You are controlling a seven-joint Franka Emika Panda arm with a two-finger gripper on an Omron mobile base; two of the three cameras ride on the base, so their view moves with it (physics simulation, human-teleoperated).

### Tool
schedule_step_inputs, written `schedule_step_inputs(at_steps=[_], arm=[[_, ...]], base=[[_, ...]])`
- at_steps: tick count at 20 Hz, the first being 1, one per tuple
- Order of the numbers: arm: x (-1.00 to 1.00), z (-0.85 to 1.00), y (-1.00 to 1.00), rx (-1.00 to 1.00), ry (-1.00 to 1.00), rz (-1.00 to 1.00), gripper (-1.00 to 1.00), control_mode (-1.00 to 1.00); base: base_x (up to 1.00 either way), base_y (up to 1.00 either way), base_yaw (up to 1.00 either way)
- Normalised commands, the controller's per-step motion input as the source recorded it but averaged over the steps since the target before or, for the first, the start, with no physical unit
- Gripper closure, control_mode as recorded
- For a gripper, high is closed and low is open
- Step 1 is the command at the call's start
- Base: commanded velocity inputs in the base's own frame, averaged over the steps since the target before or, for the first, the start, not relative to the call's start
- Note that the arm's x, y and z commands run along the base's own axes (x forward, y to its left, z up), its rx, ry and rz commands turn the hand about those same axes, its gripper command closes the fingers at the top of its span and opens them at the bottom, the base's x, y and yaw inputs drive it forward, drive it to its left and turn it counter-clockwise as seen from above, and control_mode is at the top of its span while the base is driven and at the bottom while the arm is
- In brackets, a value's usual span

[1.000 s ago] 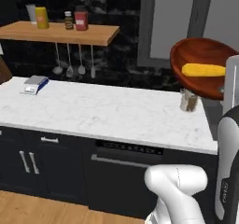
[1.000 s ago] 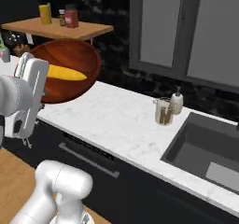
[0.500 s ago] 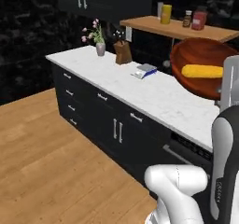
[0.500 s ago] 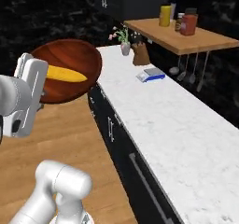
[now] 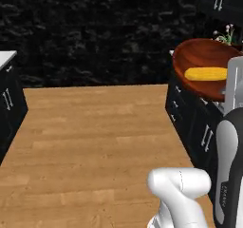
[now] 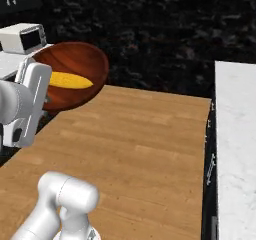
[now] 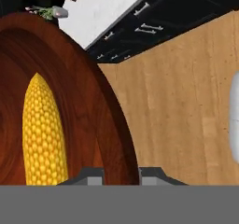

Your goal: Pick the corn from the sink and place it in the bowl. Then pick the bowl and place it in the microwave. Then close the microwave door and press the start button.

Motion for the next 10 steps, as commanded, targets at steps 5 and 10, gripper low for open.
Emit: schedule_step_inputs(at_steps=[5,10], arm=[[0.00,0.00,0.00,0.00,0.00,0.00,1.00,1.00],[0.00,0.00,0.00,0.00,0.00,0.00,1.00,1.00]], base=[[0.00,0.02,1.00],[0.00,0.00,1.00]])
